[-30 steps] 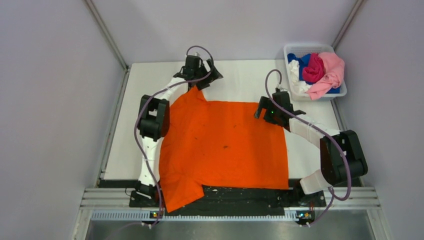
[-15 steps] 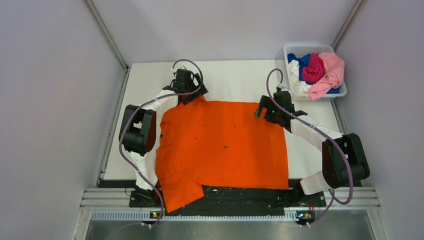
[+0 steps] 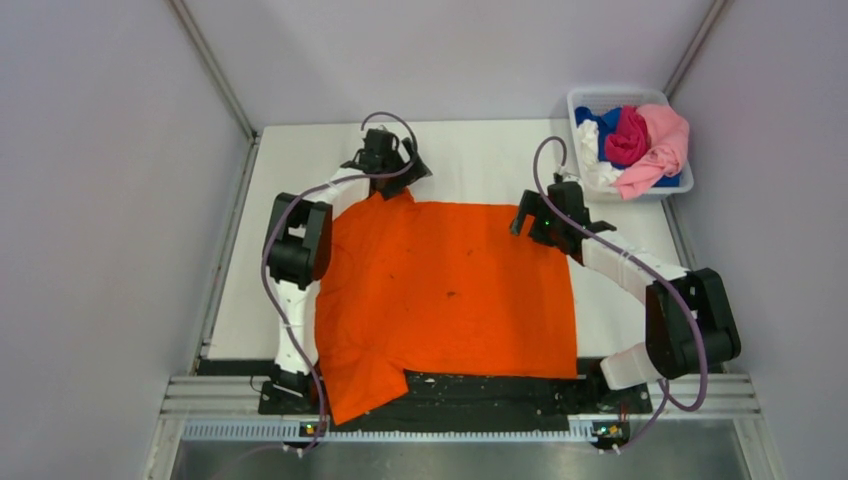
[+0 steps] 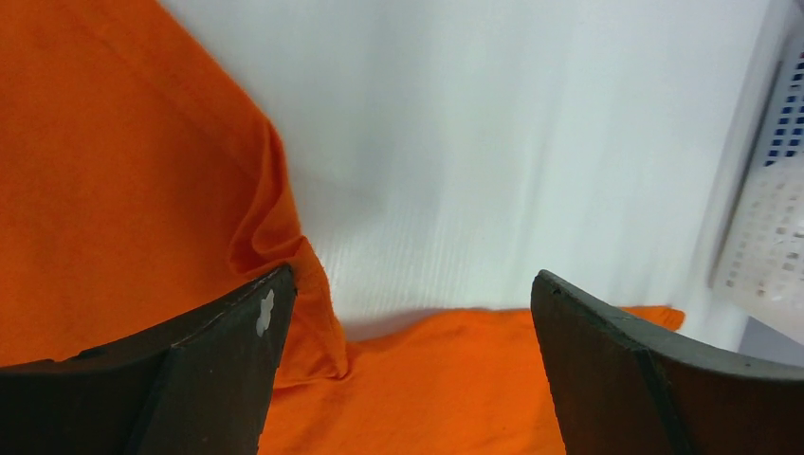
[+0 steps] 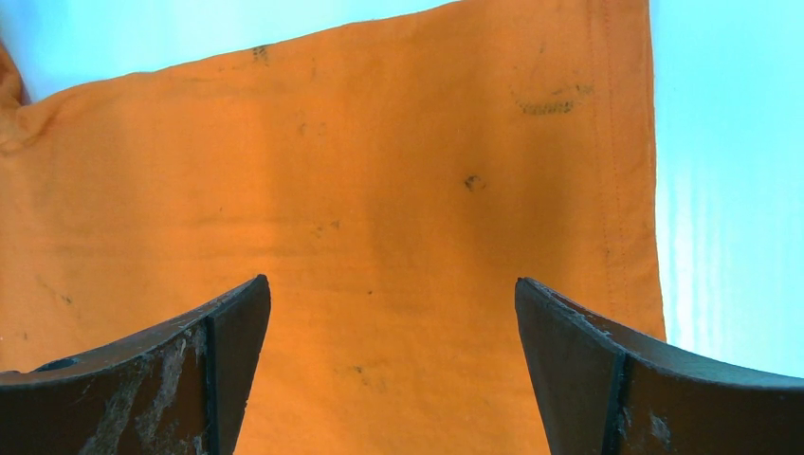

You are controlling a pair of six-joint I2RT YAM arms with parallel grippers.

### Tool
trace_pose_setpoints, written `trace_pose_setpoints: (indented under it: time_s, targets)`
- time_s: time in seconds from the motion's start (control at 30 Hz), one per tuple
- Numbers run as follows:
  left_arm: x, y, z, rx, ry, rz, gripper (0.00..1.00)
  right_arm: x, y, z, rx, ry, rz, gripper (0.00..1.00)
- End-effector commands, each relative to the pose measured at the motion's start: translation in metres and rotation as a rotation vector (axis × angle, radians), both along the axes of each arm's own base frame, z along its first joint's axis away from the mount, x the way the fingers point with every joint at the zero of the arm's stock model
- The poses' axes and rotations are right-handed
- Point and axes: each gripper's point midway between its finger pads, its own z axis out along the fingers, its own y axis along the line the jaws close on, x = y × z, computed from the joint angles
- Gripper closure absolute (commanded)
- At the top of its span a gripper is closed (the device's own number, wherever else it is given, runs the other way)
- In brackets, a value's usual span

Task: Fold and stack the t-shirts
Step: Flatten out the tshirt

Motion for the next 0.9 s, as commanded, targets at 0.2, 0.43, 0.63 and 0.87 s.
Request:
trace_pose_setpoints:
  time_s: [0.2,0.43,0.63,0.87]
  targets:
    - [0.029,-0.026,0.05,-0.088,-0.115,-0.06,0.01,0.0,-0.005,0.018,-0.015,-0.059,-0.011,0.01]
    - [-0.013,0.026,0.061,0.084,-0.118,0.009,0.01,0.002,-0.003,0.024,-0.005,-0.082,-0.004,0.01]
    - [-0.094,0.061,0.045,0.166,0.0,0.034,0.01,-0.004,-0.001,0.009,0.006,-0.042,-0.004,0.01]
    - [-0.157,0.092,0.002,0.255,0.168,0.073,0.01,-0.017,0.005,-0.026,0.03,0.046,-0.01,0.01]
